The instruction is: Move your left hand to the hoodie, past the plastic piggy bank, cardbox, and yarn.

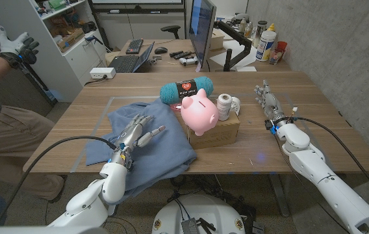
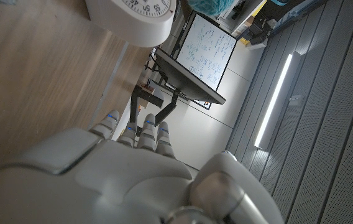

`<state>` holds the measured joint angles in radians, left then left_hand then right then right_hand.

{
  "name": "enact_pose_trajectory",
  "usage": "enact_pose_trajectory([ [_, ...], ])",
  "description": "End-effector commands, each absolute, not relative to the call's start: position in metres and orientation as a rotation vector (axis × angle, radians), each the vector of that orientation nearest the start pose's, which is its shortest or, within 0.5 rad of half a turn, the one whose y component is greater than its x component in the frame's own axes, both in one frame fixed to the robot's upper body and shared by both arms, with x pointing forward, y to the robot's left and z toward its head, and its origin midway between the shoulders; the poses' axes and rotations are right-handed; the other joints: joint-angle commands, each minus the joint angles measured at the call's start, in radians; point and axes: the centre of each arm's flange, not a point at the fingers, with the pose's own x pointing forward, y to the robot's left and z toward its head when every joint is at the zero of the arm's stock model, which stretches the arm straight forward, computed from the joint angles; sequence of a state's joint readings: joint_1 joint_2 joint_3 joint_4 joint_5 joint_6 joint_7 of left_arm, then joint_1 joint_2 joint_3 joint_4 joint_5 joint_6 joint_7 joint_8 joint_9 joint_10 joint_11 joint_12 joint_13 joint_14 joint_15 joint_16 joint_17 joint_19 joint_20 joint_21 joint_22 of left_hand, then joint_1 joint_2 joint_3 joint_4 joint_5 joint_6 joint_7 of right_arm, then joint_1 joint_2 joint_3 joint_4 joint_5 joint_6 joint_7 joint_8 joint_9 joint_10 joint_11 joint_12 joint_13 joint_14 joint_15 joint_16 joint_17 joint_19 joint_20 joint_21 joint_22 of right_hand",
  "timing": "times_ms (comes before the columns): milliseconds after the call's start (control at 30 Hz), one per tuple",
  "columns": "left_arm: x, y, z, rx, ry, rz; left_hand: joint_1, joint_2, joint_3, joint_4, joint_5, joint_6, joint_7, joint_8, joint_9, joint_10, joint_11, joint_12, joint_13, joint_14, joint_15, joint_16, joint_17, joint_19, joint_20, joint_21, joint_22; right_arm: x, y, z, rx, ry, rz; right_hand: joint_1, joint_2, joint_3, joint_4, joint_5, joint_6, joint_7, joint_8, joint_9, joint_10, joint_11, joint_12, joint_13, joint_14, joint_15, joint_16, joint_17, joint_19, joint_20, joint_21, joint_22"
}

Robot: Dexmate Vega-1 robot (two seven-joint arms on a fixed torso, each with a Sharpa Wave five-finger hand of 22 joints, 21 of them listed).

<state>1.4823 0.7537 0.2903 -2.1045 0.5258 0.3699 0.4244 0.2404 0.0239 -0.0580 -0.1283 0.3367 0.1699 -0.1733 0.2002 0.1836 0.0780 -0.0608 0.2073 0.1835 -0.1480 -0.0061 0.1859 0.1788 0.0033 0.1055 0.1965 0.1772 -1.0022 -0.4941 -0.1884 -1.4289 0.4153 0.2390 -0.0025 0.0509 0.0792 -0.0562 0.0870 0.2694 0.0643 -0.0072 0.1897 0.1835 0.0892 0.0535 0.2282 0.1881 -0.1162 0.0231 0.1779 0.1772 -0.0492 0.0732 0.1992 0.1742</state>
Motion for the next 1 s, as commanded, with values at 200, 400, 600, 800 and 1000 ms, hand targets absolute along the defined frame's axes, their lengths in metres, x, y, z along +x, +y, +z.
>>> enact_pose_trajectory([
  [200,0.4805,0.2595,-0.1310,1.120,-0.529,0.272,0.012,-0.002,-0.008,-0.002,0.002,0.004,-0.001,0.003,0.005,0.001,0.000,-0.002,0.005,0.000,0.003,0.006,0.003,0.007,0.000,0.004,0.002,0.6196,-0.3299,-0.0528,-0.106,-0.600,0.090,-0.002,0.010,0.002,-0.002,0.003,0.007,0.001,0.004,0.005,0.000,0.008,0.001,0.004,-0.009,0.000,0.005,0.002,-0.003,0.002,-0.002,0.006],
  [400,0.4799,0.2589,-0.1324,1.118,-0.536,0.259,0.013,-0.001,-0.008,-0.002,0.003,0.005,-0.002,0.003,0.005,0.001,0.001,-0.002,0.005,-0.001,0.002,0.005,0.003,0.008,-0.001,0.004,0.002,0.6190,-0.3319,-0.0516,-0.111,-0.604,0.088,-0.002,0.010,0.002,-0.002,0.003,0.009,0.002,0.005,0.005,0.000,0.008,0.001,0.004,-0.009,0.000,0.005,0.002,-0.002,0.001,-0.002,0.006],
  [600,0.4796,0.2580,-0.1338,1.119,-0.536,0.257,0.014,-0.001,-0.008,-0.002,0.003,0.005,-0.002,0.003,0.005,0.000,0.003,-0.003,0.005,-0.002,0.003,0.005,0.003,0.008,-0.001,0.004,0.002,0.6186,-0.3324,-0.0519,-0.115,-0.601,0.089,-0.001,0.010,0.002,-0.002,0.003,0.010,0.001,0.005,0.005,0.001,0.010,0.002,0.004,-0.009,0.000,0.005,0.002,-0.002,0.001,-0.002,0.006],
  [800,0.4803,0.2577,-0.1342,1.119,-0.538,0.257,0.015,-0.001,-0.008,-0.002,0.003,0.005,-0.002,0.002,0.005,0.000,0.003,-0.003,0.005,-0.001,0.003,0.005,0.003,0.008,-0.001,0.003,0.002,0.6179,-0.3330,-0.0528,-0.117,-0.597,0.086,-0.001,0.010,0.002,-0.002,0.002,0.011,0.002,0.006,0.005,0.001,0.010,0.002,0.004,-0.008,0.001,0.005,0.002,-0.002,0.001,-0.002,0.006],
  [1000,0.4807,0.2566,-0.1344,1.119,-0.537,0.257,0.016,0.000,-0.008,-0.002,0.004,0.005,-0.002,0.002,0.005,0.000,0.001,-0.003,0.005,-0.001,0.003,0.005,0.003,0.008,-0.001,0.003,0.002,0.6182,-0.3342,-0.0511,-0.118,-0.601,0.087,-0.001,0.010,0.002,-0.002,0.002,0.011,0.001,0.005,0.005,0.002,0.011,0.002,0.004,-0.008,0.002,0.005,0.002,-0.002,0.000,-0.002,0.006],
])
